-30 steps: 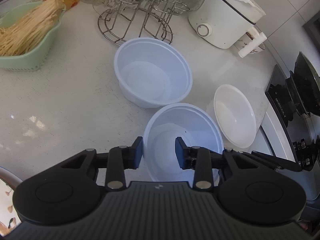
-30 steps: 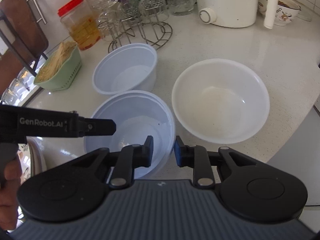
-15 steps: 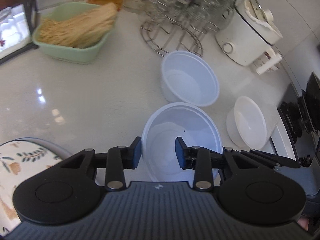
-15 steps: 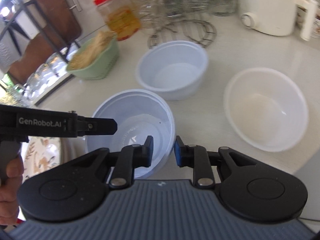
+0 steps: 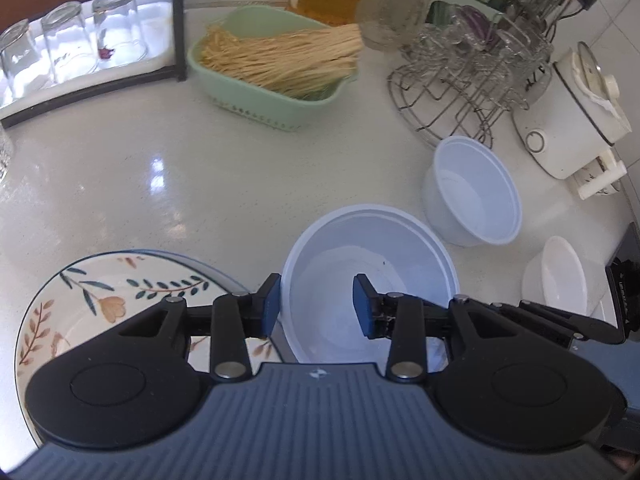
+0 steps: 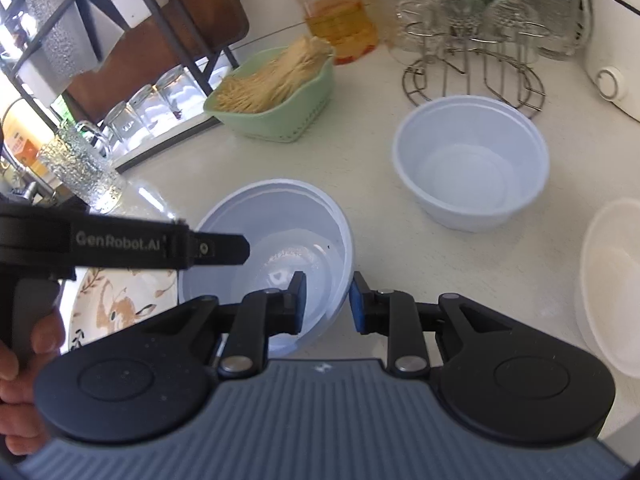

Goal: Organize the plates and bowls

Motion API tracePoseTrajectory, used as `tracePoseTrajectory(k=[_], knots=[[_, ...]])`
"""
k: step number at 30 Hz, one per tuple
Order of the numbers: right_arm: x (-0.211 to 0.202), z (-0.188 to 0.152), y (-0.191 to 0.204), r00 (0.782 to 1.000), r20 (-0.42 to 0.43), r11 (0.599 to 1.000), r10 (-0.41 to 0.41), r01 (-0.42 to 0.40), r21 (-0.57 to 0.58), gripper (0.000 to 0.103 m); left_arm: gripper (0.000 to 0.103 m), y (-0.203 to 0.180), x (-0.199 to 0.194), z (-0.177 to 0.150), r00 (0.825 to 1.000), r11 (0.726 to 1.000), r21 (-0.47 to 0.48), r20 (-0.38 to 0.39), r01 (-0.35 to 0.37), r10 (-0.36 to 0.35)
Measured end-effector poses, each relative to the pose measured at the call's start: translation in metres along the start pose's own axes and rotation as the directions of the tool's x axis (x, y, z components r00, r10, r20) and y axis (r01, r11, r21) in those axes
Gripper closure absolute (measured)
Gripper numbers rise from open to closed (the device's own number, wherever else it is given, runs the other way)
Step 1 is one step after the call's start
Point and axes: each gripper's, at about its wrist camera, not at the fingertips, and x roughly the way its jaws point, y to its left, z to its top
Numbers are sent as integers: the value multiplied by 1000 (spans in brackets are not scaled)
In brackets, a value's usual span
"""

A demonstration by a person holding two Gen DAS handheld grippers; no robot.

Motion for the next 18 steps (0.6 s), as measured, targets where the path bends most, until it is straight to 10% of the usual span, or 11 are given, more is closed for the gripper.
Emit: tracePoseTrajectory(k=[9,13,18], knots=[[12,3,0,1000,-13,1000,-4,4,-14,76,52,1,7,4,1000,1000,0,1,-15,15],[12,0,-2,1000,-4,1000,-29,29,11,51,47,1,4,5,1000,1000,-3,4,-22,22],[4,2,-2,999,23,999,-29,28,21,52,45,4,-8,5,999,999,-18,31,-33,33]])
